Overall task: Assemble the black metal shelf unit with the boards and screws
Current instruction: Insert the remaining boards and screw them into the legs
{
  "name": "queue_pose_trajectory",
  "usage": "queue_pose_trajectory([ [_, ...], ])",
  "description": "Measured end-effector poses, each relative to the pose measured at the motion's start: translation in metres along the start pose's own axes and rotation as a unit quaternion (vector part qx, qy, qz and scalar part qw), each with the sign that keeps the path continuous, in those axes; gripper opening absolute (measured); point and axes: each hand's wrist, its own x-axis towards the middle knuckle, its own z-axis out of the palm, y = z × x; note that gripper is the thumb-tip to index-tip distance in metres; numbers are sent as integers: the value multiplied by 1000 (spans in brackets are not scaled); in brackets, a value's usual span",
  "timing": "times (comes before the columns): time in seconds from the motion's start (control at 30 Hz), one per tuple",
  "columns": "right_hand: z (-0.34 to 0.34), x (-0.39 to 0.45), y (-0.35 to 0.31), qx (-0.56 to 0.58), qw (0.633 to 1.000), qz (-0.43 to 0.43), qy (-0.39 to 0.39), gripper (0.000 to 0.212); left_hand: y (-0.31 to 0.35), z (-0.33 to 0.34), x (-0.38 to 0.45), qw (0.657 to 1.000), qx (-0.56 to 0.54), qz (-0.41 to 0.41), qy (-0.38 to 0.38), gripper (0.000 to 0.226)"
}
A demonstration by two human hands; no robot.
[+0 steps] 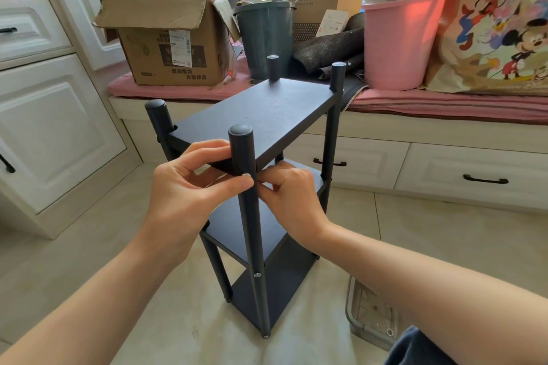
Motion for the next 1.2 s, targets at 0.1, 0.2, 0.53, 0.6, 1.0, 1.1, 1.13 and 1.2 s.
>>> queue_pose_trajectory([
  [0.1,6,2,-1,15,1000,4,10,14,-1,-1,0,1000,4,-1,3,46],
  [0.2,10,2,-3,36,999,7,12,15,-2,-2,0,1000,3,-2,4,45],
  [0.53,-13,-5,6,10,999,-39,-14,16,3,1,-1,1000,26,5,2,47],
  [0.6,-24,-9,10,-6,999,-45,-16,15,5,1,-2,999,40,8,-3,47],
  [1.0,-77,-5,31,109,969,222,26,22,1,32,-17,930,348,108,47,69],
  [1.1,-80,7,41,136,947,283,63,25,-1,32,-15,926,354,113,65,69],
  [1.13,-79,13,47,144,938,304,83,26,0,31,-14,928,350,110,70,69],
  [1.2,-79,27,58,159,913,354,127,27,0,30,-11,931,342,103,68,68],
])
